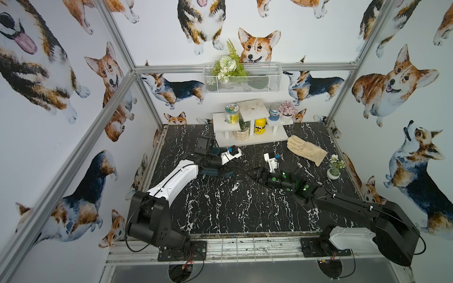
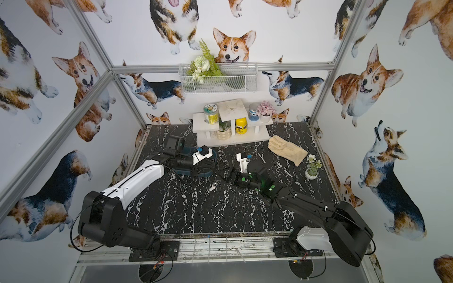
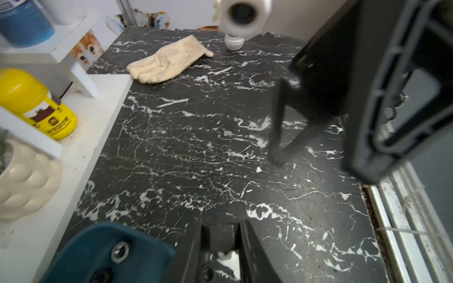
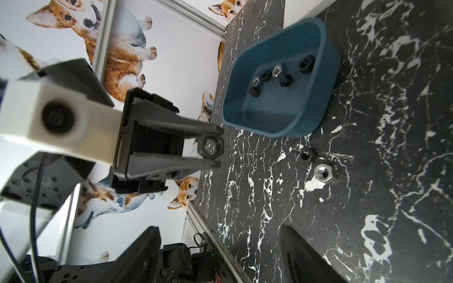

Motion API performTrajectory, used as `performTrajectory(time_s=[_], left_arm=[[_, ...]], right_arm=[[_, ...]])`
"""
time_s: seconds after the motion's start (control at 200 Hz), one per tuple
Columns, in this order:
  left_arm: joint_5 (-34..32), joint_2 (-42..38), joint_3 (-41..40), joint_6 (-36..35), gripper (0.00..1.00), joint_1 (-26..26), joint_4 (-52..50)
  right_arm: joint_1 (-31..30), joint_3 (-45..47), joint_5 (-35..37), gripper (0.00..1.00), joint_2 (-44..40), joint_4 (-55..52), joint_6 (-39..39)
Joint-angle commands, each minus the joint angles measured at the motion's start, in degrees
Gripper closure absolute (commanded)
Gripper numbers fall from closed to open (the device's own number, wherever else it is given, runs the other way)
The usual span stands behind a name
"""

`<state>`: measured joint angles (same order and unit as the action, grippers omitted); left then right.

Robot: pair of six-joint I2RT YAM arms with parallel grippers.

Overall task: Put the nuts on the desktop into the storage box
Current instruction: Pick up the nut from the center of the board, then place the nut in the storage box.

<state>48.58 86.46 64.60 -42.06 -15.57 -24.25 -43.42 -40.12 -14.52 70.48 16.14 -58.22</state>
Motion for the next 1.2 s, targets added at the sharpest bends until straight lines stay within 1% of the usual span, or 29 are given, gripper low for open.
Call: performTrajectory(time_s=[0.0, 0.09, 0.165, 0.225, 0.385, 0.495, 0.706, 0.841, 0.926, 1.196], left_arm=[[-6.91, 1.95, 2.80, 1.38, 0.86, 3.88, -4.09], [-12.80, 4.78, 5.17, 3.30, 0.86, 7.58, -4.69], [-17.62, 6.92, 6.86, 3.38, 0.86, 9.42, -5.21], [-21.34, 8.13, 7.90, 4.86, 0.86, 10.48, -4.41], [-32.97, 13.92, 10.88, 8.72, 0.84, 11.08, -2.87], [-37.29, 17.61, 12.99, 10.21, 0.84, 11.04, -3.05], [-43.38, 22.55, 14.76, 14.59, 0.83, 11.00, -0.49], [-45.93, 26.46, 17.10, 16.75, 0.83, 10.89, -0.59], [-46.88, 27.72, 17.36, 17.92, 0.82, 11.00, 0.77], [-48.18, 30.19, 18.04, 20.70, 0.76, 10.95, 2.32]], right_arm=[[-3.16, -3.48, 13.81, 0.17, 0.06, -11.76, 10.38], [-5.24, -5.04, 17.75, 0.16, 0.87, -13.45, 12.86], [-5.75, -5.21, 18.13, 0.15, 1.63, -12.95, 13.51], [-5.89, -5.15, 18.13, 0.15, 2.27, -12.24, 13.58], [-6.65, -5.60, 19.08, 0.14, 3.34, -11.82, 14.16], [-7.34, -5.60, 20.40, 0.14, 3.69, -12.18, 14.30], [-8.21, -5.41, 21.20, 0.14, 4.02, -12.27, 14.43], [-8.69, -5.24, 21.82, 0.14, 3.88, -11.85, 14.36], [-8.96, -5.30, 22.12, 0.14, 3.92, -11.52, 14.41], [-9.36, -5.04, 22.34, 0.14, 3.99, -11.49, 14.40]])
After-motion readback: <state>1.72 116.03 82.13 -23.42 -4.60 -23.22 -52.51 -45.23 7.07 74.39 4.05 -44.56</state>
